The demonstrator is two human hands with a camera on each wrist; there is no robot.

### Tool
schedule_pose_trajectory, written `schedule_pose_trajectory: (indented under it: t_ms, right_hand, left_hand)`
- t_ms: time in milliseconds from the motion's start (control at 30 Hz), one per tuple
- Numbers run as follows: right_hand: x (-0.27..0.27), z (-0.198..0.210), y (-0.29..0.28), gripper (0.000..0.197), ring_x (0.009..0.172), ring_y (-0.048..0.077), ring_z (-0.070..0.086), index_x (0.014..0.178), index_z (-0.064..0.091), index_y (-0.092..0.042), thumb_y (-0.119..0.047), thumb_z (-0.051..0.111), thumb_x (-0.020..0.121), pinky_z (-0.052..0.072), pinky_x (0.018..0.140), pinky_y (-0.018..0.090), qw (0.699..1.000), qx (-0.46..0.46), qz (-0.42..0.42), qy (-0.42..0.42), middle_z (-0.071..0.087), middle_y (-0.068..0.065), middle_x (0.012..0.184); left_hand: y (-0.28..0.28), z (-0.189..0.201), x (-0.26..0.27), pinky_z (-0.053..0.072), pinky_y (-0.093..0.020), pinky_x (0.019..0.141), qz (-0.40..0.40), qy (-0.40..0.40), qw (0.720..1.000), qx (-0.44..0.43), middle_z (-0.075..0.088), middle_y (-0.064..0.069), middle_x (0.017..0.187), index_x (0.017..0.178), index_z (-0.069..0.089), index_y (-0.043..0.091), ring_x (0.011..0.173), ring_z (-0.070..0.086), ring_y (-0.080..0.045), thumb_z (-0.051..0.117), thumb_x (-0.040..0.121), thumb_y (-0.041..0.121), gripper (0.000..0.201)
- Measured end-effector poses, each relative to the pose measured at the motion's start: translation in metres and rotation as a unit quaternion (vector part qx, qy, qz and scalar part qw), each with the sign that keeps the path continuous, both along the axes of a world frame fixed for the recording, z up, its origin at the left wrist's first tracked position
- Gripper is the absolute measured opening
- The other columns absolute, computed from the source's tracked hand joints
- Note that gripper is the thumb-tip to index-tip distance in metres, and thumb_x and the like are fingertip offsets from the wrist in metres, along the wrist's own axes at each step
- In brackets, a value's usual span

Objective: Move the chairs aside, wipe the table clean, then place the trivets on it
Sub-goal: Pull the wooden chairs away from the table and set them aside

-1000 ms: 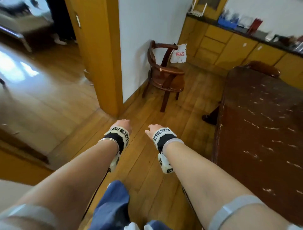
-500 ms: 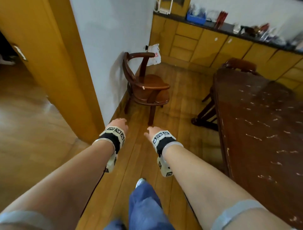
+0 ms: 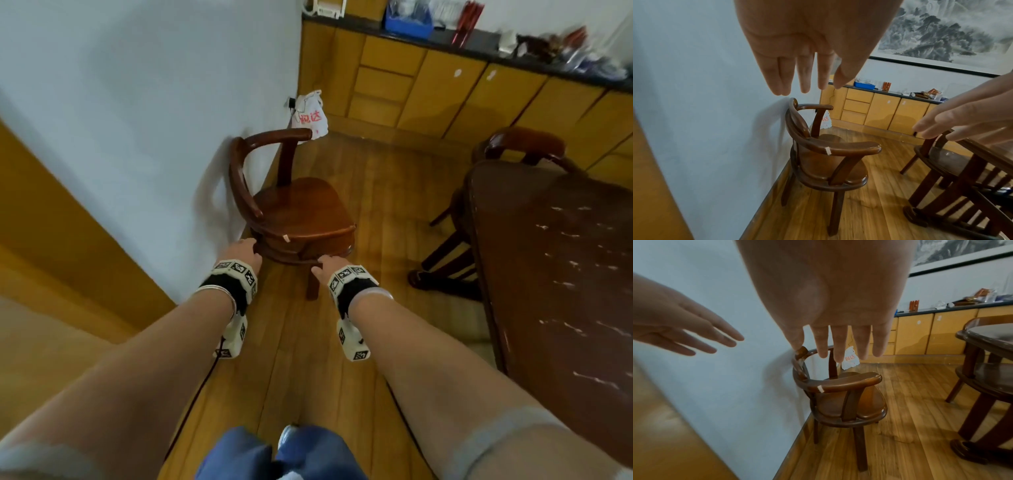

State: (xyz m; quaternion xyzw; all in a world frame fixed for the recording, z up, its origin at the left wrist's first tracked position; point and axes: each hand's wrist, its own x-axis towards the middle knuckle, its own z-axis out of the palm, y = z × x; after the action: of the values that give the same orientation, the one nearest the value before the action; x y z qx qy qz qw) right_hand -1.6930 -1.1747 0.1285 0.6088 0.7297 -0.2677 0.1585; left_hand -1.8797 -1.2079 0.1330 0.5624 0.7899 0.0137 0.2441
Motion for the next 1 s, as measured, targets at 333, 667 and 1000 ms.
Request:
schedule_pose_trajectory:
  t_ms: [333,667,1000]
  right_hand:
    - [-0.047,-0.068,0.171,0.046,0.127,0.031,0.046,0.141,0.041,-0.012,-0.035,0.035,0.102,0.039,0.106,0.043,0.999,-0.033,-0.025,0.000,0.047,0.014,0.140]
    - [-0.068,-0.165,0.261,0.048,0.145,0.026,0.020,0.145,0.037,-0.023,-0.043,0.030,0.102,0.010,0.117,0.053,0.995,-0.090,-0.034,-0.007,0.037,0.003,0.152]
    - [-0.070,-0.207,0.269,0.056,0.141,0.022,0.020,0.132,0.049,-0.038,-0.070,0.037,0.089,-0.009,0.111,0.062,0.995,-0.083,-0.047,-0.010,0.042,-0.004,0.144]
  left_hand:
    - [0.190,-0.082,-0.055,0.034,-0.044,0.109,0.051,-0.048,0.997,-0.036,0.019,-0.015,0.155,0.151,0.014,0.013,0.135,0.033,-0.037,0.046,0.096,0.021,0.064]
    - [0.281,-0.172,-0.095,0.040,-0.055,0.101,0.226,-0.104,0.968,-0.038,0.028,-0.020,0.150,0.149,-0.016,0.028,0.126,0.042,-0.044,0.052,0.094,0.033,0.088]
    - [0.303,-0.184,-0.101,0.034,-0.039,0.103,0.351,-0.213,0.912,0.016,0.041,-0.013,0.145,0.151,0.011,0.017,0.126,0.046,-0.033,0.050,0.096,0.020,0.068]
